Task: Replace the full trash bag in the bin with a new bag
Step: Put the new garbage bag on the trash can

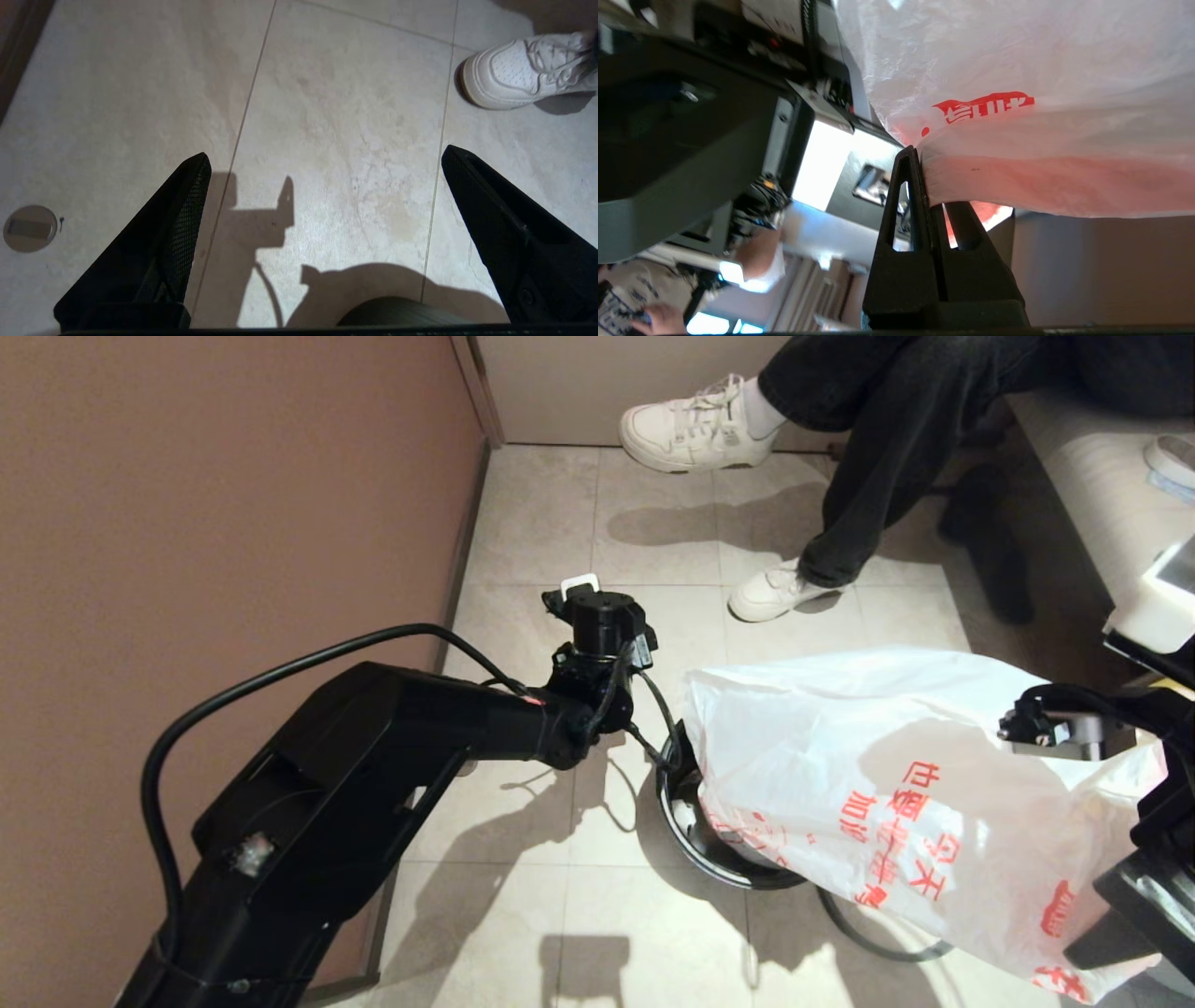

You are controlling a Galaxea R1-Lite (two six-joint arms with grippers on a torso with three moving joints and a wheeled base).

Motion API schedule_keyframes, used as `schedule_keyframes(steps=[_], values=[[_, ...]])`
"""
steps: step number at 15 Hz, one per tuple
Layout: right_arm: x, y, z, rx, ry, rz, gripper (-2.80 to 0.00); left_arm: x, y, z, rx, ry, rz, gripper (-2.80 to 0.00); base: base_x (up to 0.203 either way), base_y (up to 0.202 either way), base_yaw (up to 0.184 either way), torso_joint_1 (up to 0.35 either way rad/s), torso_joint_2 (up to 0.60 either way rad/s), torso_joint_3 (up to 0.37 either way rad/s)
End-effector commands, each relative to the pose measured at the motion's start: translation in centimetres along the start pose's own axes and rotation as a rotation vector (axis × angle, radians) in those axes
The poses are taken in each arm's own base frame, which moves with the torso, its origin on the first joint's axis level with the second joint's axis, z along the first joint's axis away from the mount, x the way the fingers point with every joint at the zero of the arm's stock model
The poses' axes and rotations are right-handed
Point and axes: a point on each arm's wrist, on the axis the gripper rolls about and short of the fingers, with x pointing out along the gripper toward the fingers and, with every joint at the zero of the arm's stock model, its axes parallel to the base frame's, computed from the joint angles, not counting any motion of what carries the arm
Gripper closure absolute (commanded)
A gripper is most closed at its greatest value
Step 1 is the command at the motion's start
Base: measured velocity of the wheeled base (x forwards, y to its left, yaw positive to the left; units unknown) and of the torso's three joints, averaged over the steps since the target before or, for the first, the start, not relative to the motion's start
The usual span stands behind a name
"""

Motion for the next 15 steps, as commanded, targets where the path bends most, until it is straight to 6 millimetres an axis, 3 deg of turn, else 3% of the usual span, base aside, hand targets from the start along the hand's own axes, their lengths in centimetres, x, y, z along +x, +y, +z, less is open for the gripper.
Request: schedule_keyframes(steps=[1, 6, 9, 13, 15], values=[[1.5, -0.2, 0.1, 0.010, 0.077, -0.015, 0.00, 0.1, -0.6, -0.1, -0.008, 0.031, -0.011, -2.80, 0.000, 0.000, 0.000, 0.000, 0.00, 0.000], [4.4, -1.3, 1.5, 0.055, 0.052, -0.025, 0.00, -2.2, -2.8, 0.9, -0.014, 0.047, -0.087, -2.80, 0.000, 0.000, 0.000, 0.000, 0.00, 0.000], [5.2, -1.9, 2.8, 0.072, 0.010, -0.055, 0.00, -2.8, -2.3, 1.0, -0.025, 0.104, -0.066, -2.80, 0.000, 0.000, 0.000, 0.000, 0.00, 0.000], [5.8, -1.9, 3.6, 0.078, -0.007, -0.052, 0.00, -4.1, -2.6, -1.1, 0.013, 0.295, -0.071, -2.80, 0.000, 0.000, 0.000, 0.000, 0.00, 0.000], [6.4, -1.9, 4.1, 0.075, -0.009, -0.046, 0.00, -5.0, -2.8, -1.1, -0.056, 0.399, -0.116, -2.80, 0.000, 0.000, 0.000, 0.000, 0.00, 0.000]])
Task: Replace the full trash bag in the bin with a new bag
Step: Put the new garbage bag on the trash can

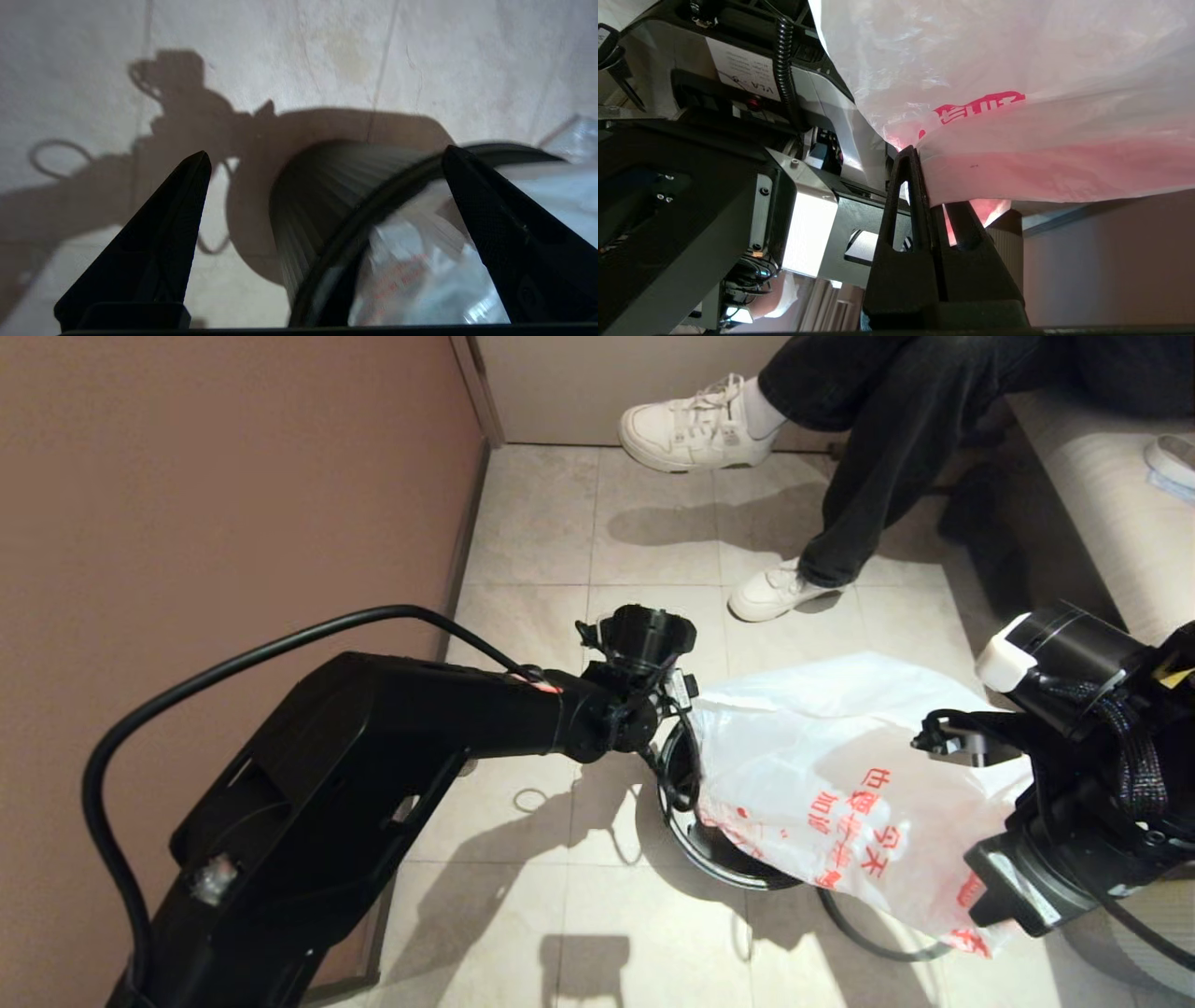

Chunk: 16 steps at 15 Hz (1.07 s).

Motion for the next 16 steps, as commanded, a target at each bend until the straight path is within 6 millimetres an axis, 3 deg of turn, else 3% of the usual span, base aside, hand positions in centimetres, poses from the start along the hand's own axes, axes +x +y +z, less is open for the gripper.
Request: schedule_keyframes(steps=[1, 8, 12, 14, 15, 16], values=[[0.5, 0.1, 0.2, -0.001, 0.025, 0.000, 0.00, -1.1, -0.3, 0.8, -0.053, 0.046, -0.064, -2.80, 0.000, 0.000, 0.000, 0.000, 0.00, 0.000], [0.9, -0.4, -1.5, 0.012, 0.037, -0.001, 0.00, -3.4, -0.9, 1.7, -0.097, 0.041, -0.063, -2.80, 0.000, 0.000, 0.000, 0.000, 0.00, 0.000], [1.7, -0.5, -1.9, 0.012, 0.045, -0.002, 0.00, -4.9, -4.4, 0.2, -0.074, 0.041, -0.146, -2.80, 0.000, 0.000, 0.000, 0.000, 0.00, 0.000], [1.7, -0.5, -2.0, 0.014, 0.045, -0.002, 0.00, -5.3, -5.0, -0.1, -0.079, 0.037, -0.165, -2.80, 0.000, 0.000, 0.000, 0.000, 0.00, 0.000], [1.7, -0.6, -2.0, 0.016, 0.047, -0.001, 0.00, -5.2, -5.0, -0.2, -0.079, 0.038, -0.162, 0.00, 0.000, 0.000, 0.000, 0.000, 0.00, 0.000], [1.8, -0.6, -2.0, 0.017, 0.052, -0.004, 0.00, -5.1, -5.0, -0.2, -0.075, 0.039, -0.159, 0.00, 0.000, 0.000, 0.000, 0.000, 0.00, 0.000]])
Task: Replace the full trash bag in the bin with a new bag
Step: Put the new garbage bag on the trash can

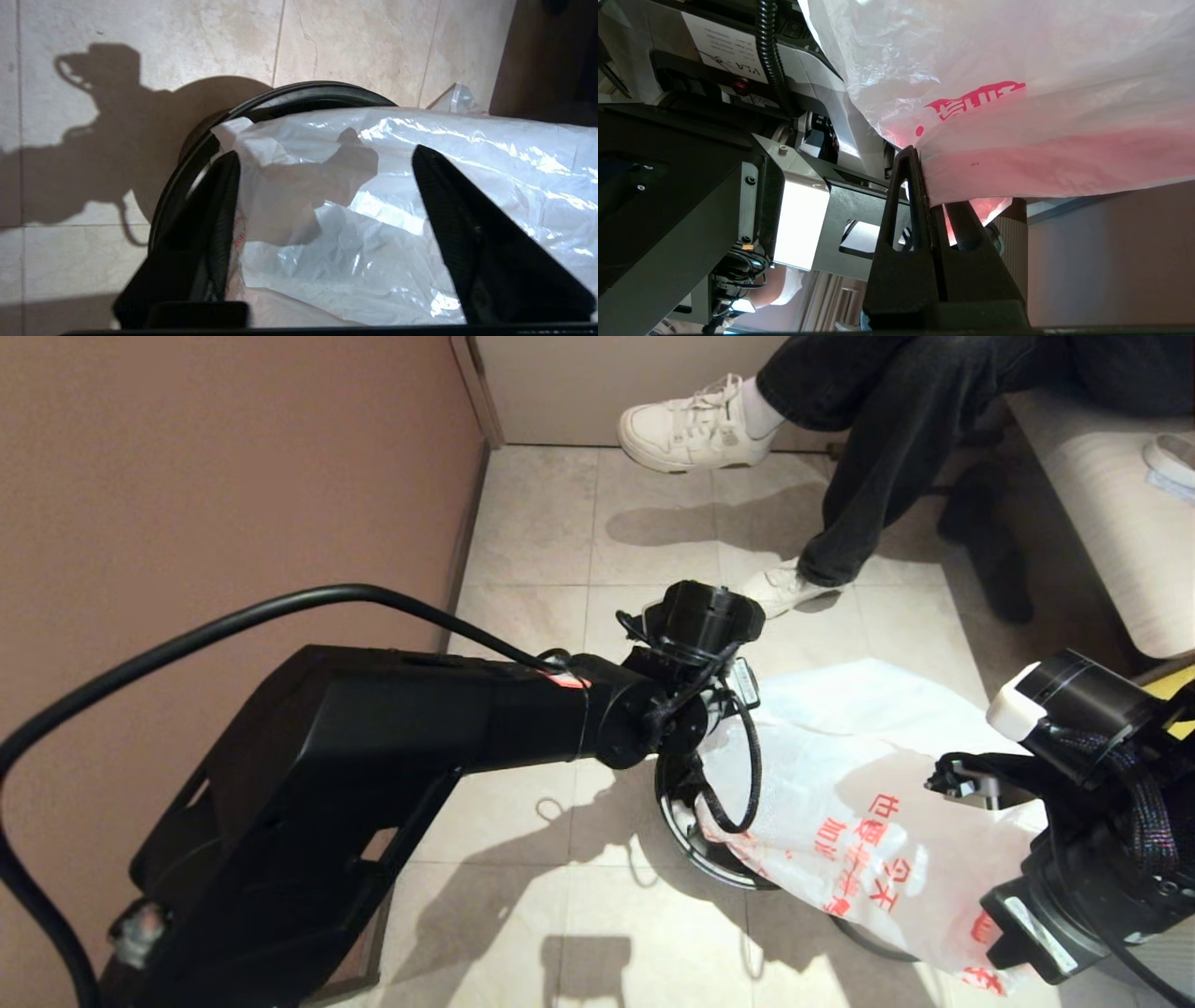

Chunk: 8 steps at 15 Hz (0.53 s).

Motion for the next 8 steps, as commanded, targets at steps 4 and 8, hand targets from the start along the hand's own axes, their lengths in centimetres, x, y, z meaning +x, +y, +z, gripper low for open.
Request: schedule_keyframes(steps=[4, 8], values=[[0.44, -0.07, -0.33, 0.002, 0.017, -0.003, 0.00, -0.08, 0.18, 0.13, -0.003, -0.040, 0.058, -2.80, 0.000, 0.000, 0.000, 0.000, 0.00, 0.000], [0.46, -0.05, -0.41, 0.000, 0.018, -0.003, 0.00, -0.42, 0.10, 0.56, -0.008, -0.047, 0.051, -2.80, 0.000, 0.000, 0.000, 0.000, 0.00, 0.000]])
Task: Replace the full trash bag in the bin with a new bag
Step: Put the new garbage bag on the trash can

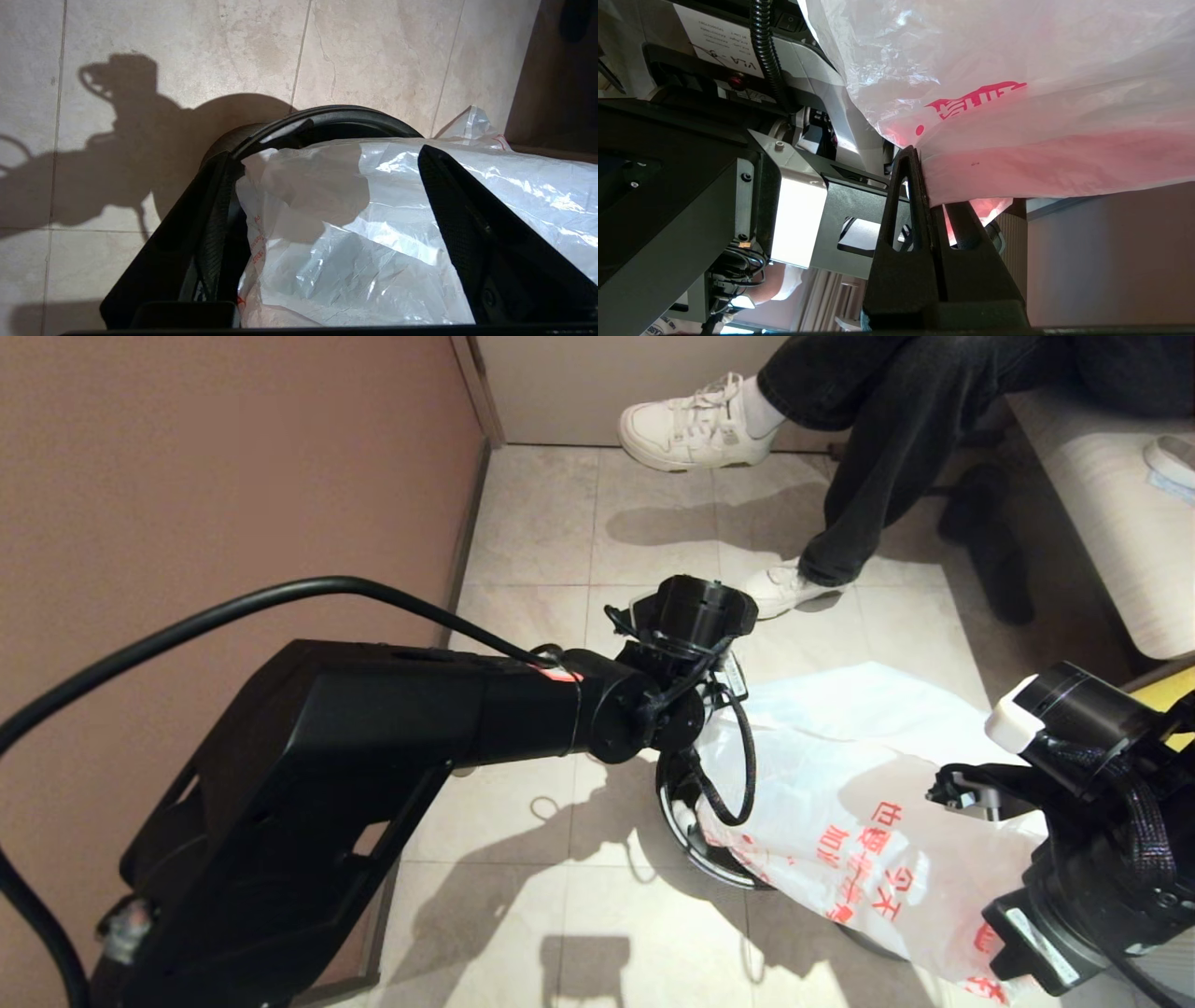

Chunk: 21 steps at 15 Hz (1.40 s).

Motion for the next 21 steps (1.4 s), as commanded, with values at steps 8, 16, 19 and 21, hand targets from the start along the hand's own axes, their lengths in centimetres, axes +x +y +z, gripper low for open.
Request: schedule_keyframes(steps=[8, 16, 19, 21], values=[[-0.2, 0.0, -0.5, 0.000, 0.004, 0.000, 0.00, -0.3, -0.3, -0.1, 0.001, 0.006, -0.009, 0.00, 0.000, 0.000, 0.000, 0.000, 0.00, 0.000], [0.4, -0.3, -0.1, 0.013, 0.009, -0.002, 0.00, 3.9, 0.1, -8.1, 0.153, 0.158, 0.012, 0.00, 0.000, 0.000, 0.000, 0.000, 0.00, 0.000], [1.0, -0.5, 0.3, 0.026, 0.009, 0.035, 0.00, 5.2, 0.7, -9.1, 0.146, 0.151, 0.001, 0.00, 0.000, 0.000, 0.000, 0.000, 0.00, 0.000], [2.0, -1.0, 0.6, 0.024, 0.011, 0.067, 0.00, 6.7, 1.8, -8.7, 0.144, 0.136, -0.031, 0.00, 0.000, 0.000, 0.000, 0.000, 0.00, 0.000]])
